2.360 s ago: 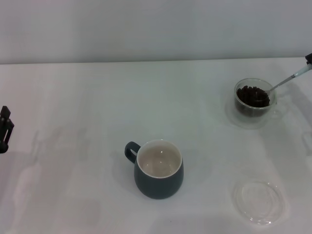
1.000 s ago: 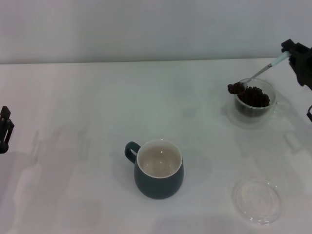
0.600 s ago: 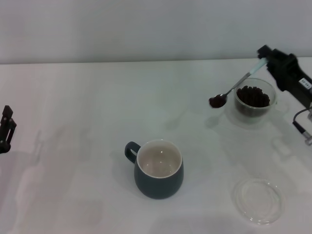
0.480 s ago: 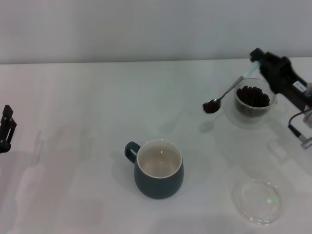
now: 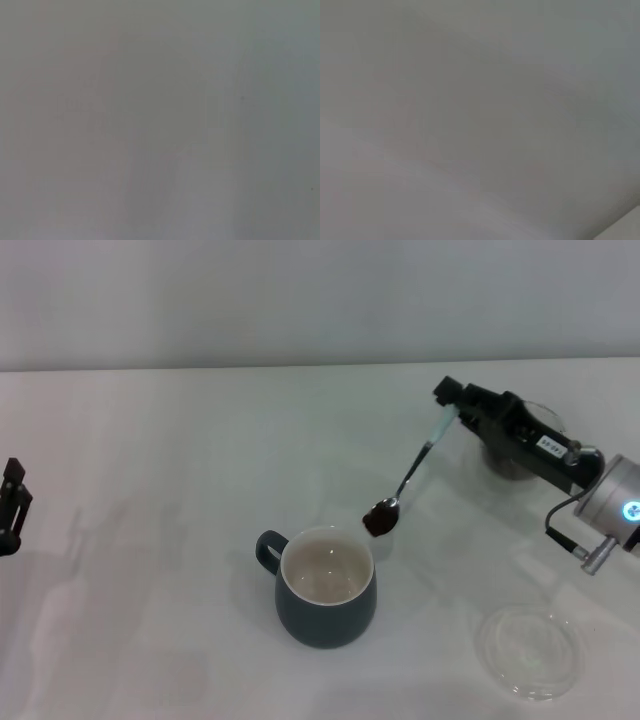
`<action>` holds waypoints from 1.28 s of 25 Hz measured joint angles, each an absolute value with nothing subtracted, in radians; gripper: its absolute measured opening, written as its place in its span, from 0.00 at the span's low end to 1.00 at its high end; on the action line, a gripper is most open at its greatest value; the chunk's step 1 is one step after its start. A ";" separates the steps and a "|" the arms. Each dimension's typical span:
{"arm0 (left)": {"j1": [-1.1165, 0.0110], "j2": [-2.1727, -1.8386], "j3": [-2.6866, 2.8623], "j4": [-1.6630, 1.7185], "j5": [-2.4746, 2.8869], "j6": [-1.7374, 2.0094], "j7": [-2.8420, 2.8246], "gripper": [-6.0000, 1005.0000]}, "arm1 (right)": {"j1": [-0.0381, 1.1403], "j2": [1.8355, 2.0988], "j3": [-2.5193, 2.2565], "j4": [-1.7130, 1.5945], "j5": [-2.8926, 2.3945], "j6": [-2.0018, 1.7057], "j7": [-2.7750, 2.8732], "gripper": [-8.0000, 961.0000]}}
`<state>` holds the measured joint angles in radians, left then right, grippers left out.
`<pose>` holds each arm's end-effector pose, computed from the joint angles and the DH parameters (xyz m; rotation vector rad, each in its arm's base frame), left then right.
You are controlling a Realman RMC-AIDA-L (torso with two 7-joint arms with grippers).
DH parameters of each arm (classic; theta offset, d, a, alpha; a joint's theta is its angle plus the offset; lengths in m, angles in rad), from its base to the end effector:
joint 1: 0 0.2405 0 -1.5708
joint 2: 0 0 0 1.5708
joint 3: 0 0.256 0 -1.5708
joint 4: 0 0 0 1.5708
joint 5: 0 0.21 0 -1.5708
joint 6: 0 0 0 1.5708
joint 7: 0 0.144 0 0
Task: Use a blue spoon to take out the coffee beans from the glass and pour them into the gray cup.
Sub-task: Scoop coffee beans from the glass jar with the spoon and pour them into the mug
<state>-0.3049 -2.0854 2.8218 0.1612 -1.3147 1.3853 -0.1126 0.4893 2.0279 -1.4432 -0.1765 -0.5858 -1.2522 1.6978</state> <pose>-0.3432 0.2685 -0.0207 -1.5780 -0.5077 -0.7282 0.2867 0.3400 -0.0239 -1.7825 1.6653 1.4429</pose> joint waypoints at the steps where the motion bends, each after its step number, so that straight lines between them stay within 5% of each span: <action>1: -0.304 -2.086 2.823 0.162 -1.314 1.386 -0.113 0.64 | 0.489 2.028 -1.459 -0.185 -0.585 -1.253 1.698 0.17; 32: -0.292 -2.084 2.824 0.176 -1.312 1.388 -0.113 0.64 | 0.466 2.028 -1.795 -0.416 -0.426 -1.188 1.339 0.17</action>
